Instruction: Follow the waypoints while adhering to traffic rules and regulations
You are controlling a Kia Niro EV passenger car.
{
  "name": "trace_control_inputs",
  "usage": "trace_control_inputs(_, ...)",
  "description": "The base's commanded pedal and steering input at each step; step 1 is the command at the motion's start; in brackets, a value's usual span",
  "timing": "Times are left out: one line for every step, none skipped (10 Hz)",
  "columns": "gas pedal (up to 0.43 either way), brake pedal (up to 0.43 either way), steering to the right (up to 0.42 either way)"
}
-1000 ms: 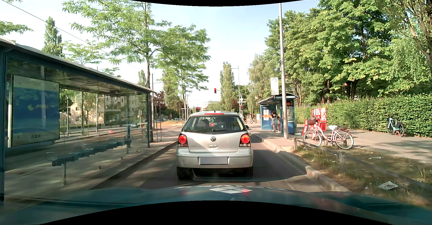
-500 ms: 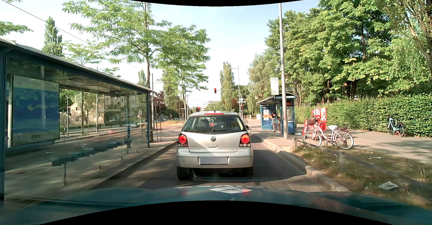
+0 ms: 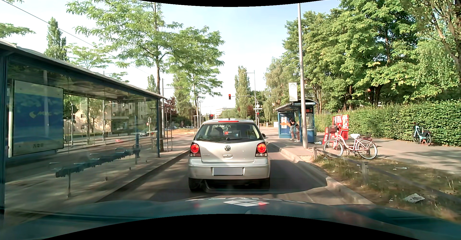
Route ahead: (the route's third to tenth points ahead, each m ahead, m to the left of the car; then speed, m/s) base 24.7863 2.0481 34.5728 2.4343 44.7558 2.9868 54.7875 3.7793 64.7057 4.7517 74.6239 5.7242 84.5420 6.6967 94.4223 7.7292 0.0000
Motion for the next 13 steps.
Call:
trace_control_inputs(0.0,0.232,-0.005)
trace_control_inputs(0.0,0.238,-0.004)
trace_control_inputs(0.0,0.238,-0.005)
trace_control_inputs(0.0,0.238,-0.005)
trace_control_inputs(0.0,0.238,-0.004)
trace_control_inputs(0.0,0.238,-0.004)
trace_control_inputs(0.0,0.238,-0.004)
trace_control_inputs(0.0,0.238,-0.004)
trace_control_inputs(0.0,0.238,-0.004)
trace_control_inputs(0.0,0.238,-0.004)
trace_control_inputs(0.0,0.238,-0.004)
trace_control_inputs(0.0,0.238,-0.004)
trace_control_inputs(0.0,0.238,-0.004)
